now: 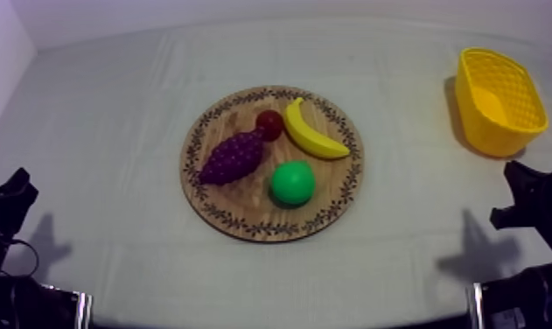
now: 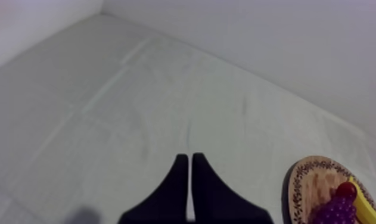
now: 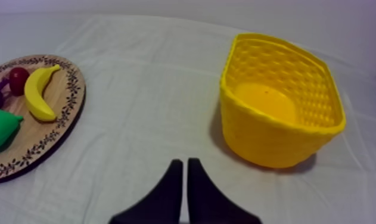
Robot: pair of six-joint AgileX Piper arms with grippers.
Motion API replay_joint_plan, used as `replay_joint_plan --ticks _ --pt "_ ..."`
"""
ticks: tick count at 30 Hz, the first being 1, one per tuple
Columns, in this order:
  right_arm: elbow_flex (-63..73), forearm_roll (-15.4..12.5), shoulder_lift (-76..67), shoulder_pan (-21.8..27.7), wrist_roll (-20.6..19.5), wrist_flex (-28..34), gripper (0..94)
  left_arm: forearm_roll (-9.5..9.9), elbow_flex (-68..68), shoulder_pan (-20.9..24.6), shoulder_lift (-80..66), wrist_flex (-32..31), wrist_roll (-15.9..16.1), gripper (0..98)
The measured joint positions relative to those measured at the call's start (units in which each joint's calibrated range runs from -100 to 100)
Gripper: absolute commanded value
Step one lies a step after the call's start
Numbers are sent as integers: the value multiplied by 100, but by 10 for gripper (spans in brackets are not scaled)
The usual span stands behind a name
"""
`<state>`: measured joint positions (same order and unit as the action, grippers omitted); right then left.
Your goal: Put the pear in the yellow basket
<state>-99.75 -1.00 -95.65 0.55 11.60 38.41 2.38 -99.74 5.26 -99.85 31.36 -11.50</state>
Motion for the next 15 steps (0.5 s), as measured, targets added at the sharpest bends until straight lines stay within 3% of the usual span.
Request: replay_joint_plan --ticks 15 --pt "0 0 0 -5 -6 0 4 -5 0 25 0 86 4 1"
